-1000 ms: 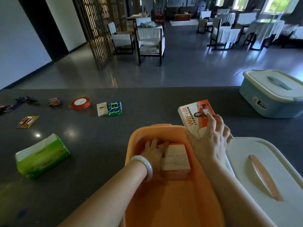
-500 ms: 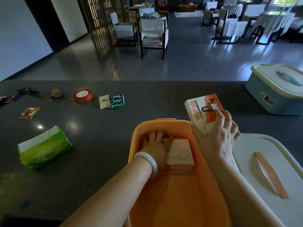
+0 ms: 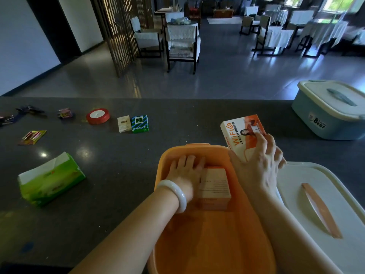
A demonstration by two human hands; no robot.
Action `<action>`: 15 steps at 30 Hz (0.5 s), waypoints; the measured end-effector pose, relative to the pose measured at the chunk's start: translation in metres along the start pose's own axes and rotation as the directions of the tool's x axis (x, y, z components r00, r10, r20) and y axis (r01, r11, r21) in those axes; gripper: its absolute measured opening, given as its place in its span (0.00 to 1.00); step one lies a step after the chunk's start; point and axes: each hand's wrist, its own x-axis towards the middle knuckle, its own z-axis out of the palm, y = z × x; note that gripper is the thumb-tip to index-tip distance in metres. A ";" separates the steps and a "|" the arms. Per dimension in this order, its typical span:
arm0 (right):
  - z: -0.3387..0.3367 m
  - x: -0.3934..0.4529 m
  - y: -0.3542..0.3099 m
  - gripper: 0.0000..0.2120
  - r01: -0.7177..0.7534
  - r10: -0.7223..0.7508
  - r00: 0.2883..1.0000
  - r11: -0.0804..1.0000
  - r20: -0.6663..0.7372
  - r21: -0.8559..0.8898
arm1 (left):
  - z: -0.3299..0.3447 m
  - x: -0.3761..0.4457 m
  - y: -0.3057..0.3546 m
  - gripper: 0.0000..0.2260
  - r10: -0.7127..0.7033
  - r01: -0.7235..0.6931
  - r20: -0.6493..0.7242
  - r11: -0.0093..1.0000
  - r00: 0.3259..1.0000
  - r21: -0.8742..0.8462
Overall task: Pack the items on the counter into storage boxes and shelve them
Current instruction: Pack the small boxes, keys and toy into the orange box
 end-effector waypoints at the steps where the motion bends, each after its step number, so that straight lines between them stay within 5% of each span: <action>1: 0.000 0.000 0.000 0.40 0.000 0.000 1.000 1.000 0.000 -0.003 | -0.005 -0.002 -0.002 0.45 -0.011 0.011 -0.019 1.000 1.000 -0.028; 6: 0.000 -0.001 -0.002 0.40 0.008 -0.008 1.000 1.000 0.014 0.002 | -0.030 -0.018 -0.033 0.40 -0.166 0.126 -0.221 0.974 0.961 -0.187; 11: -0.007 -0.002 -0.008 0.39 0.083 -0.086 0.996 0.994 0.037 0.076 | -0.015 -0.028 -0.049 0.36 -0.360 0.343 0.080 0.764 0.929 -0.546; 15: -0.011 -0.007 -0.014 0.44 0.253 -0.278 0.952 0.950 0.129 0.182 | -0.008 -0.026 -0.052 0.27 -0.353 0.293 0.068 0.637 0.933 -0.713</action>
